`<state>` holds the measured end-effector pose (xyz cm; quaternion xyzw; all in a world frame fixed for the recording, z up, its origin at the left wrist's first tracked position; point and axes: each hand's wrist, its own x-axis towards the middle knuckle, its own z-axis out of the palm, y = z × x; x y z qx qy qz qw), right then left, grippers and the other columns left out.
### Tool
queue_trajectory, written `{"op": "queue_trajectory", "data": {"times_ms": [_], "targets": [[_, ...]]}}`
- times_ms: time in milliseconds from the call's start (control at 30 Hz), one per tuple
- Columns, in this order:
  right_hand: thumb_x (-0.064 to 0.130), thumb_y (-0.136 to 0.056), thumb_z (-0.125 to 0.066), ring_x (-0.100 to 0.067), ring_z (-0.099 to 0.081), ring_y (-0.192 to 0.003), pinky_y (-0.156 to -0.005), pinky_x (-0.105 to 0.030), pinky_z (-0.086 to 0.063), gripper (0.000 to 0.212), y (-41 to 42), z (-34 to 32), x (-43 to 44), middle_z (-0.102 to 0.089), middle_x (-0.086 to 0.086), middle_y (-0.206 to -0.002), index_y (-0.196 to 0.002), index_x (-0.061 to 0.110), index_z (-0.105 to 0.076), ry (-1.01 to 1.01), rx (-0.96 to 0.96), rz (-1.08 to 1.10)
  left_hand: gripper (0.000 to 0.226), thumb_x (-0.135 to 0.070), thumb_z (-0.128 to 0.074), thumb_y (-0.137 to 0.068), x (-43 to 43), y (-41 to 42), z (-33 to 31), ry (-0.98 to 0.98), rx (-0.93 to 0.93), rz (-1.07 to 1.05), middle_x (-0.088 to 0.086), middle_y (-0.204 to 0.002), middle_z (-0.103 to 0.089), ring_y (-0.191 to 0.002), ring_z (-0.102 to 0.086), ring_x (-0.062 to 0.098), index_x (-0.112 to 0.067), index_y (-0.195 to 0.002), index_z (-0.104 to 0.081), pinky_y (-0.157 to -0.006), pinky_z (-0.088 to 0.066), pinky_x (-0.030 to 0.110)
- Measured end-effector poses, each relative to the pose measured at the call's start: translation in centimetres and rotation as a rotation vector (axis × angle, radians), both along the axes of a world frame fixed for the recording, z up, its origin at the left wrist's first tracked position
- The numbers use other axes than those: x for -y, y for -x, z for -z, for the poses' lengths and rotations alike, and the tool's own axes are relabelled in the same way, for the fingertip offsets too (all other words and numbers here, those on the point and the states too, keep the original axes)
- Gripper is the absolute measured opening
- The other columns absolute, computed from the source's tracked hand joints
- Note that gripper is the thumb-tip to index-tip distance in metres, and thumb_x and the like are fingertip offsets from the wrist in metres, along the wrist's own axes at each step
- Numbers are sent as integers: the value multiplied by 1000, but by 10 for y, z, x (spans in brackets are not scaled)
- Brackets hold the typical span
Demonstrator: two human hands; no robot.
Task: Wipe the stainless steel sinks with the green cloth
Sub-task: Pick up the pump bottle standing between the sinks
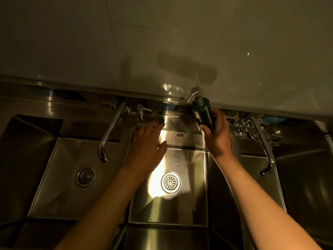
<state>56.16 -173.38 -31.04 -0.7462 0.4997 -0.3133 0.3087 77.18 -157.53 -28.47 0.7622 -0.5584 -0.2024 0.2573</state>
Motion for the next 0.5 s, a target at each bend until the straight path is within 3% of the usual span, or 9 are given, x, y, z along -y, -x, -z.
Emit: {"op": "queue_trajectory", "data": {"times_ms": [133,300,400,500], "targets": [[24,-87,-72,-8,-57,-119,-97,-12,-45,56,-4,-15,-26,-56,1,-132,-137,30,-48,-31,80,28,59,-27,-66,-97,-11,-2,-15,59,-3,-4,6,-153,-47,-144,-39,27,-18,-151,-46,-119,-34,44],[11,-86,-76,-13,-56,-126,-109,-40,-47,62,-5,-34,-54,-56,-2,-137,-141,17,-48,-48,147,28,59,-32,-64,-98,-24,-7,-34,58,-15,8,1,-157,-42,-148,-31,23,-24,-152,-41,-120,-31,40],[12,-87,-75,-9,-55,-129,-111,-44,-47,65,2,-52,-74,-53,5,-141,-137,41,-47,-74,224,31,61,-30,-65,-98,-32,-8,-47,66,-28,6,0,-159,-40,-150,-29,24,-26,-154,-40,-121,-32,48],[14,-87,-76,-1,-56,-126,-109,-34,-49,70,10,-71,-88,-55,12,-138,-128,61,-42,-93,259,40,57,-30,-65,-97,-40,-4,-61,103,-17,-6,0,-155,-43,-147,-33,23,-25,-150,-45,-118,-36,52]]}}
